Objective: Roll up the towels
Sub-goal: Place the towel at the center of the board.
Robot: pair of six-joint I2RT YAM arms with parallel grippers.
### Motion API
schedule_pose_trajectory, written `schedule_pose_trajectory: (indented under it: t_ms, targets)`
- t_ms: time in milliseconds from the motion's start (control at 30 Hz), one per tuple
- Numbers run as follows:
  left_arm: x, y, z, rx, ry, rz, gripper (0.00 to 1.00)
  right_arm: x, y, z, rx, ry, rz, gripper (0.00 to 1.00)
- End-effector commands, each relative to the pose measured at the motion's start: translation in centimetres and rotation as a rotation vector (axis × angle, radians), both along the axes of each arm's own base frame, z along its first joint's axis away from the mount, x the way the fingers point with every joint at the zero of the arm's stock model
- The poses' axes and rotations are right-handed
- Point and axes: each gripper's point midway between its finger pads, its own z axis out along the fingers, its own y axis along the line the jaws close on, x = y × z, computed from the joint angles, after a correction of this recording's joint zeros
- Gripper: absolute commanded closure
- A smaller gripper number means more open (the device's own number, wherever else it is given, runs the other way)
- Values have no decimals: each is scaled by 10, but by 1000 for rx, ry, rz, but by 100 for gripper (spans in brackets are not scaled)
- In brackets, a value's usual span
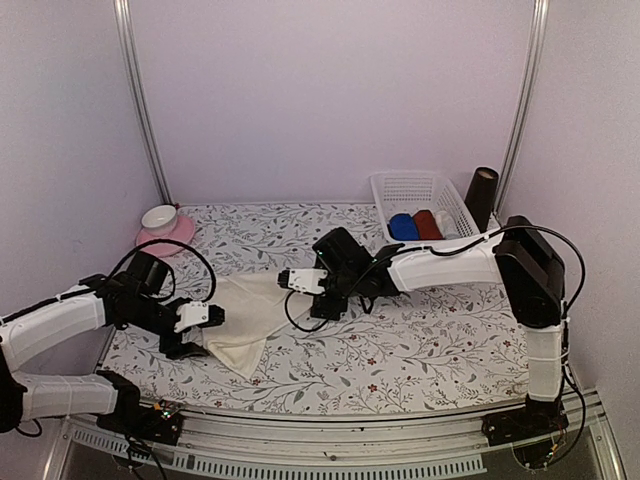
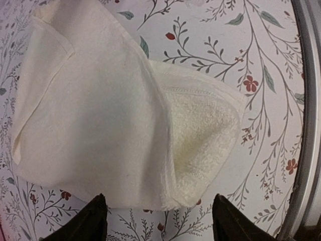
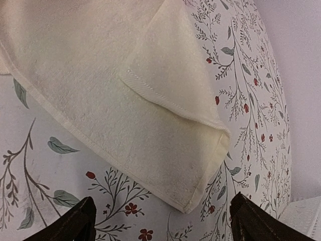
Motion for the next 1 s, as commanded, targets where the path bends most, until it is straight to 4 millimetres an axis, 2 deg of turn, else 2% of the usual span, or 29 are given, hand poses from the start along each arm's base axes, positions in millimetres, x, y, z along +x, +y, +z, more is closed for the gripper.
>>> schedule_pose_trajectory:
  t_ms: [0,267,433,567,733,833,967]
  targets:
    - [10,-6,0,-76,-13,74,27,23,-5,-21,-113,-86,53,8]
    - [20,-28,21,-204,80,109,17,38,-17,-39,-186,-129,86,10]
    - [30,-29,10,-174,163,168,16,47,-24,-54,-247,-170,94,11]
    - [23,-29,0,-157,225,154,19,52,-30,-64,-291,-188,101,12]
    - [11,-33,6,-177,253,101,18,54,-35,-77,-342,-197,130,14]
    - [11,-33,12,-181,241,100,15,56,-38,-74,-349,-206,119,14]
    - [23,-32,10,-141,211,168,15,55,-39,-59,-322,-214,99,15]
